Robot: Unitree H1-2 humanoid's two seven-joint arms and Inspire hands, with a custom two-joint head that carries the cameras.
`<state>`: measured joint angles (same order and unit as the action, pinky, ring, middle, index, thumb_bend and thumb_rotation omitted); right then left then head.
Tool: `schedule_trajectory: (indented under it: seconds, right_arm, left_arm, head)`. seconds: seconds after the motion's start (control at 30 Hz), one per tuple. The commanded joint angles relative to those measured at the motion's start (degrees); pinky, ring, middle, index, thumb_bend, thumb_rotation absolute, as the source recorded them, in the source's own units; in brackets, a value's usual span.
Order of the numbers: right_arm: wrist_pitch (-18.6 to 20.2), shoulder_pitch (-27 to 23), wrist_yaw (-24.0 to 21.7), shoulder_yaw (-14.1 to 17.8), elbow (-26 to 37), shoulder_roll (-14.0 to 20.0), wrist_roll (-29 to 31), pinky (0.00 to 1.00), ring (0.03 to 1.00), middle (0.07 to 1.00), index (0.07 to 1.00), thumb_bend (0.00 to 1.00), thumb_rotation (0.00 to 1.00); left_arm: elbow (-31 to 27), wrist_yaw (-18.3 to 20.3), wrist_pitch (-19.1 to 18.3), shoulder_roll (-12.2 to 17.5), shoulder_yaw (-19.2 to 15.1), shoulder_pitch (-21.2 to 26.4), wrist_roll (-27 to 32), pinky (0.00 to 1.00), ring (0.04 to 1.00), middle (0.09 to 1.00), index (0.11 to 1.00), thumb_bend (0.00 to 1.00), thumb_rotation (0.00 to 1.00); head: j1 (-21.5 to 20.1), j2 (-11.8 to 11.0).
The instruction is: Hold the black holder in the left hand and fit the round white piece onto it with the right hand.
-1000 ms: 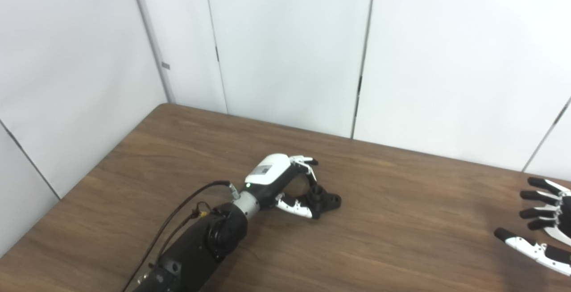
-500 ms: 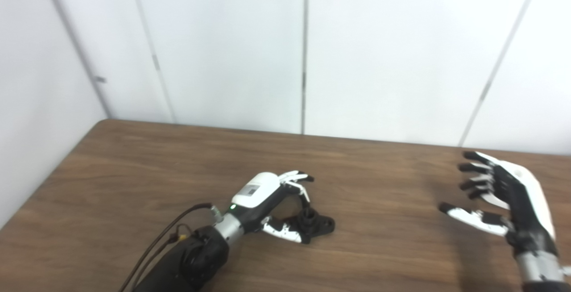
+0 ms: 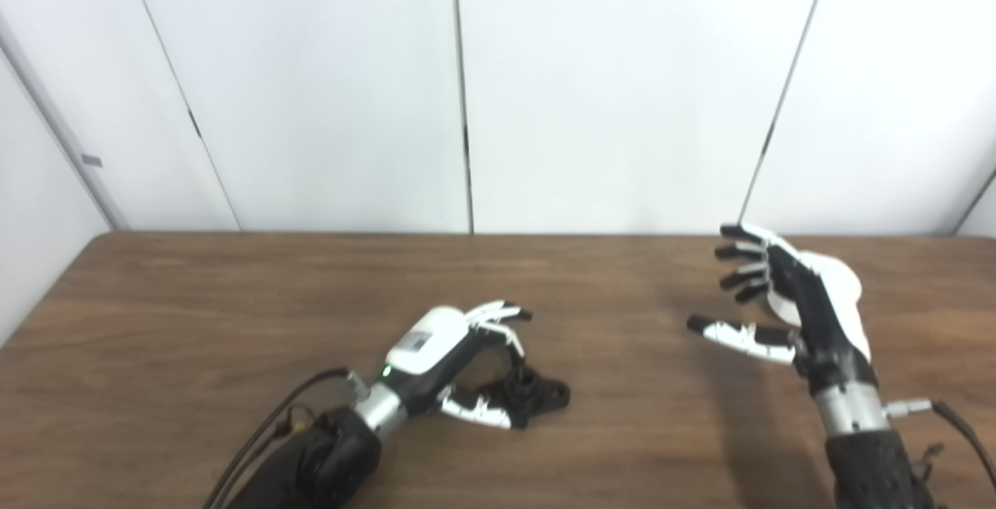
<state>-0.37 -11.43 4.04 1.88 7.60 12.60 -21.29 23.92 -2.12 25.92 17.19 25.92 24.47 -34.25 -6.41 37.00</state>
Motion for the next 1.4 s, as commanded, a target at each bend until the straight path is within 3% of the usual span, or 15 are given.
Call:
schedule_trajectory:
  seconds: [0.0, 0.5, 0.63, 0.87, 1.03, 1.23, 1.37]
  right_arm:
    - [-0.5, -2.0, 0.5, 0.2, 2.4, -0.1, -0.2, 0.47, 0.565, 0.707, 0.787, 0.57, 0.11]
    - [-0.2, -3.2, -0.1, 0.4, 2.9, 1.0, -0.4, 0.48, 0.566, 0.703, 0.785, 0.58, 0.1]
    - [1.3, -4.2, -2.2, 0.3, 4.1, 3.2, -1.5, 0.5, 0.586, 0.708, 0.777, 0.6, 0.11]
    - [6.7, -7.6, -10.4, -0.2, 6.2, 12.0, -4.0, 0.52, 0.643, 0.738, 0.76, 0.67, 0.18]
    - [16.3, -11.6, -19.9, -1.2, 9.1, 20.1, -7.1, 0.59, 0.741, 0.816, 0.771, 0.73, 0.19]
    - [18.8, -14.8, -22.8, -2.6, 7.9, 24.7, -11.3, 0.72, 0.837, 0.852, 0.773, 0.82, 0.12]
    - [20.7, -16.4, -25.9, -4.7, 6.9, 27.8, -15.5, 0.74, 0.874, 0.884, 0.798, 0.85, 0.18]
  left_arm:
    - [2.3, 2.7, 0.7, -0.8, 2.9, -0.2, -1.9, 0.72, 0.919, 0.877, 0.486, 0.52, 0.07]
    - [6.6, 0.6, 0.9, -0.5, 6.0, 1.2, -1.8, 0.69, 0.907, 0.874, 0.486, 0.52, 0.07]
    - [7.6, -0.9, 0.6, -0.1, 6.1, 1.4, -4.1, 0.7, 0.913, 0.879, 0.487, 0.52, 0.07]
    - [8.2, -1.9, 0.1, 0.6, 5.9, 1.1, -5.0, 0.71, 0.914, 0.883, 0.487, 0.52, 0.07]
    - [9.1, -2.7, 0.8, 1.5, 6.2, 0.9, -4.2, 0.71, 0.911, 0.877, 0.486, 0.52, 0.07]
    - [10.5, -5.1, 1.0, 3.0, 8.7, 1.3, -3.2, 0.71, 0.905, 0.873, 0.487, 0.52, 0.07]
    - [11.5, -6.9, 1.0, 4.0, 10.8, 1.6, -2.1, 0.7, 0.9, 0.87, 0.487, 0.52, 0.07]
  head:
    - [-0.5, 0.1]
    - [-4.6, -0.4]
    - [-6.6, -1.2]
    - [-10.0, -3.0]
    - [-13.9, -4.4]
    - [-17.2, -5.8]
    - [-18.7, -6.5]
